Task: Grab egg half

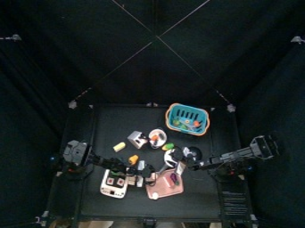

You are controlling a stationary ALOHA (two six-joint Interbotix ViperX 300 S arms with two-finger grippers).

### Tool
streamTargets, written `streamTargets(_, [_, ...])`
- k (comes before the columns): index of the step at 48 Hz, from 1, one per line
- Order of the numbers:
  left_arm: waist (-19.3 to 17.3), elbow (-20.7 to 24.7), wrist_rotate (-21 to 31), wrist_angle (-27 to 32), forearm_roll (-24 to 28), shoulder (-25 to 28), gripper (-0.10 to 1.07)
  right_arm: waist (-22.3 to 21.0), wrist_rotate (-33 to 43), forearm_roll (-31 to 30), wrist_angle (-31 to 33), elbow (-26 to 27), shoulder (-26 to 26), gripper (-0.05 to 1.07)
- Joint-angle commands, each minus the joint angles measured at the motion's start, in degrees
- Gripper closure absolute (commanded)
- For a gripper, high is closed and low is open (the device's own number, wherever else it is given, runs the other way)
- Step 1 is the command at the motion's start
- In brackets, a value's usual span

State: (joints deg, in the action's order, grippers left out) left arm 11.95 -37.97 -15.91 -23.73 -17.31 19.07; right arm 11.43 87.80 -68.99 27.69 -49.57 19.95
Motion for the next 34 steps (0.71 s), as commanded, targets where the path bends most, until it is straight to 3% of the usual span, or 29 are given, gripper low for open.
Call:
streamTargets(1, [-0.35,1.05,0.09,-0.18,-0.44,-0.44,-0.03,-0.18,0.00,-0.18,-0.09,0.79,0.44,0.23])
streamTargets(21, [-0.62,1.85,0.00,-0.18,-1.49,-0.18,0.06,-0.18,0.00,-0.18,-0.09,0.88,0.00,0.23])
streamTargets(34, [-0.53,1.85,0.00,0.35,-1.49,-0.09,0.20,-0.18,0.00,-0.18,-0.09,0.88,0.00,0.23])
